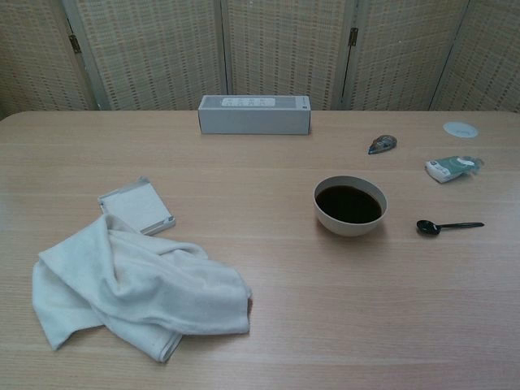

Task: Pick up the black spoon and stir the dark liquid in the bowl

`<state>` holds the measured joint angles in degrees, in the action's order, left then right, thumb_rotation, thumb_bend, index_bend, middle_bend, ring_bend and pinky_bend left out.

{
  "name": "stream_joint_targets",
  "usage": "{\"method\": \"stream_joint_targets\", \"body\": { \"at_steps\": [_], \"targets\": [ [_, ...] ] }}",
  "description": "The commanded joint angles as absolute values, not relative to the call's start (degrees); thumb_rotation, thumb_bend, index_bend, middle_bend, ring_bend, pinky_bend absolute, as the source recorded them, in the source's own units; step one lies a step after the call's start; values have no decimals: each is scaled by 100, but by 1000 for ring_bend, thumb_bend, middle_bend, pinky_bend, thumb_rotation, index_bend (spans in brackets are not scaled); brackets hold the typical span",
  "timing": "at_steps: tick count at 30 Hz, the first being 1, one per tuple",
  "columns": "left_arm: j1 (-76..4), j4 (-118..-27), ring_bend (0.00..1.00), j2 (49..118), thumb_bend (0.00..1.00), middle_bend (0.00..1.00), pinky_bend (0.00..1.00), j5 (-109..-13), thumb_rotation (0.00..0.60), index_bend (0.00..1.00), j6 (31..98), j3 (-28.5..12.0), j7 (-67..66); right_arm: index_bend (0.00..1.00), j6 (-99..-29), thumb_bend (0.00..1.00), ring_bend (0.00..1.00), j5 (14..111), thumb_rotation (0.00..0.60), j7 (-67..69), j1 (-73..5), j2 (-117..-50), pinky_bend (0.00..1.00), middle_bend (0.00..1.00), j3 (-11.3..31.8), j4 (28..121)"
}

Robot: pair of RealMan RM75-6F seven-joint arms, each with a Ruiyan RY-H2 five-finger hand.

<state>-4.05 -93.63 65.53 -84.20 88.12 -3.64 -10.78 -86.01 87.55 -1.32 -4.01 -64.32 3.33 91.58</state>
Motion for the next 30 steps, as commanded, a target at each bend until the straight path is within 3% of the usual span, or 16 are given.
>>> {"method": "stream_joint_targets", "body": {
  "at_steps": [1,11,18,25,30],
  "targets": [
    [-404,-9365,162,6550,239,157,185,-8421,600,195,8797,-353,-1082,136,-8624,214,167,8765,600,-127,-391,-6450,141,188,334,9137],
    [-385,-9374,162,6542,239,157,185,-8412,600,198,8775,-329,-1066,136,-8668,214,168,8777,600,-95,-358,-6472,141,198,320,9085],
    [-387,-9365,162,6533,239,157,185,-8420,600,203,8778,-338,-1009,136,-8601,214,233,8769,600,-149,-400,-6513,154,261,329,9072],
    [-363,-9317,162,6542,239,157,185,-8422,600,208,8766,-308,-947,138,-8222,224,428,8787,600,-393,-682,-6586,345,386,379,9065],
    [-329,-9283,162,6544,239,157,185,-8414,600,210,8792,-296,-907,151,-7737,276,629,8667,600,-545,-971,-6656,594,522,424,9026]
  ]
}}
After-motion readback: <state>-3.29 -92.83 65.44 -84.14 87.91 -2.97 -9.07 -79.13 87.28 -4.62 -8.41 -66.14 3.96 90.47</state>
